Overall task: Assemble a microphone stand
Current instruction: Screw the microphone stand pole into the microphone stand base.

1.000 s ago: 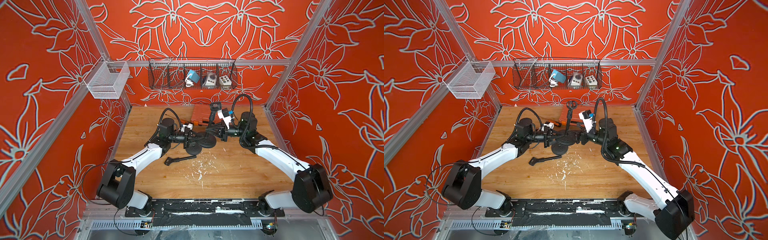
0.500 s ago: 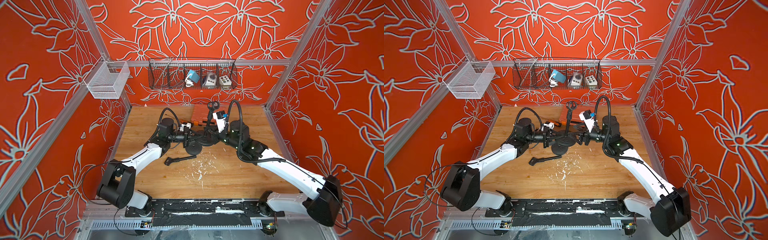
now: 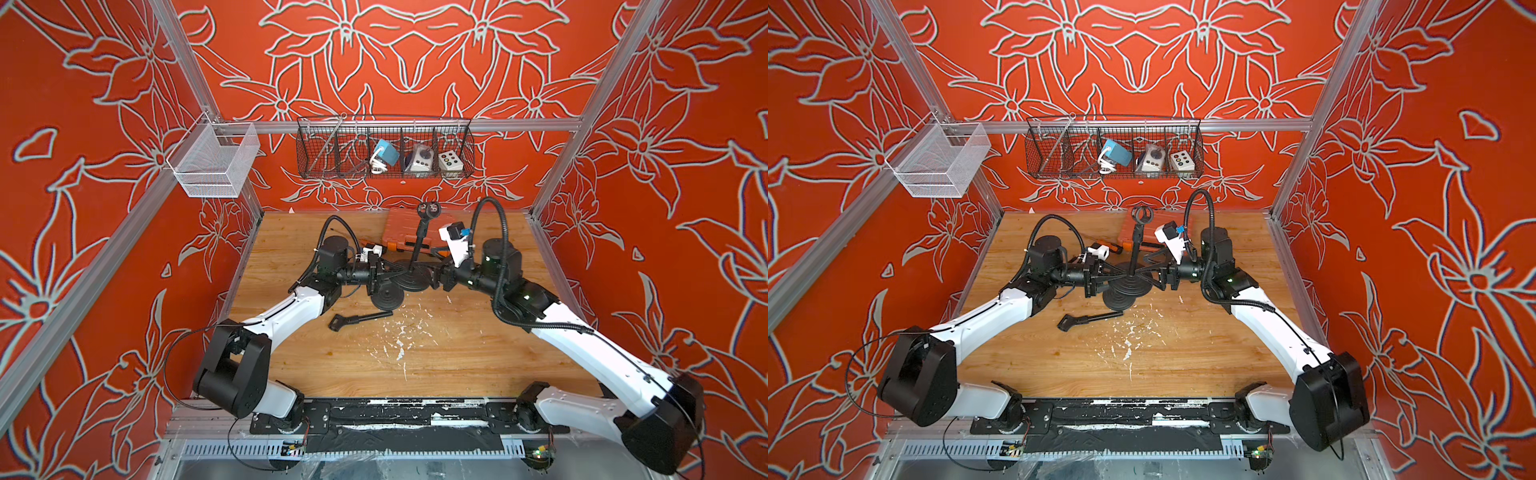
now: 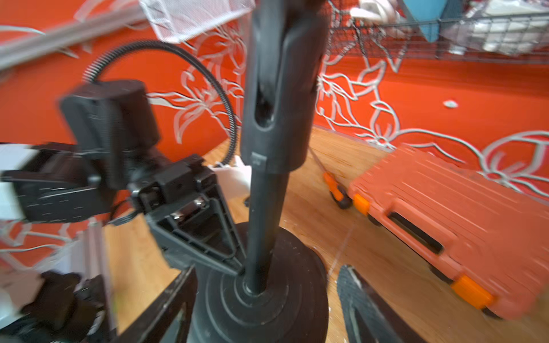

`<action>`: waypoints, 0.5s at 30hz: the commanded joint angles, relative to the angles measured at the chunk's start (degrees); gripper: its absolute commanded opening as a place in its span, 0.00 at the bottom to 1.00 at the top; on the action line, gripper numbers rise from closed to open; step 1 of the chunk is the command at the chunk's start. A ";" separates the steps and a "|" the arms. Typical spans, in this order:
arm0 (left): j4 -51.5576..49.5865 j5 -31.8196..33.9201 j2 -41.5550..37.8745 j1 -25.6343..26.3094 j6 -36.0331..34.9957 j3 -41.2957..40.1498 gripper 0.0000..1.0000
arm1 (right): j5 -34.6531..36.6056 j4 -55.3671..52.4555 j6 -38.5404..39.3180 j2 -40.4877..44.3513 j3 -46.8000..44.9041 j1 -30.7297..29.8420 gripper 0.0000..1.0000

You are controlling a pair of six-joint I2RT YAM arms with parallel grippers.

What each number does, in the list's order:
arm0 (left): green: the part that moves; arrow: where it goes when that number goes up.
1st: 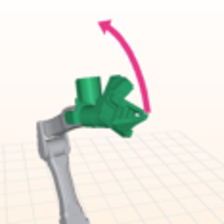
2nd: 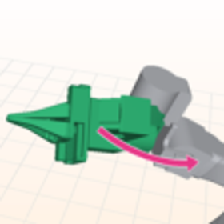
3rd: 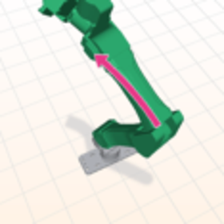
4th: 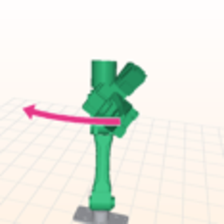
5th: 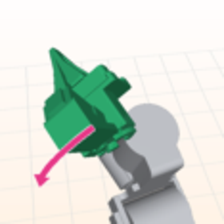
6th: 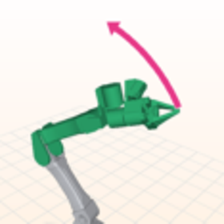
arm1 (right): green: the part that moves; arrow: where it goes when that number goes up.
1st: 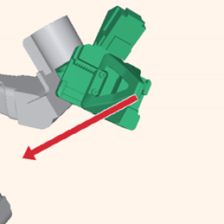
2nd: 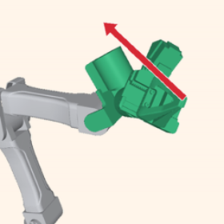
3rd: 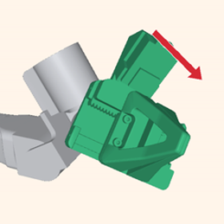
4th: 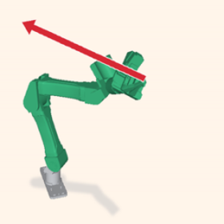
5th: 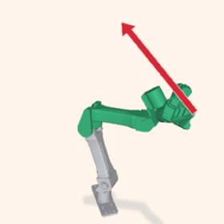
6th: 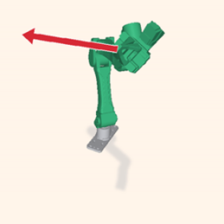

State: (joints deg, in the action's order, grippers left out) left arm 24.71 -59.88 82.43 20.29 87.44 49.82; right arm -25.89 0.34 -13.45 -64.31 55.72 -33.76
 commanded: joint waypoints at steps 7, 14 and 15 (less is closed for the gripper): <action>4.78 -6.02 -4.15 -0.01 -1.19 1.20 0.00 | -32.80 7.02 1.90 -3.49 -0.57 7.83 0.71; 1.77 -8.75 -5.02 0.01 -3.24 2.13 0.00 | -38.26 5.54 4.66 -9.52 2.38 9.27 0.66; 1.52 -8.77 -5.24 -0.06 -3.46 2.12 0.00 | -39.03 5.85 4.60 -10.36 2.77 9.24 0.64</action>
State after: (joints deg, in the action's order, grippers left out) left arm 23.59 -65.34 80.05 20.29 85.58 49.82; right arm -59.05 5.32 -11.05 -73.19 55.83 -24.75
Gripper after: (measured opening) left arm 0.188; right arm 0.651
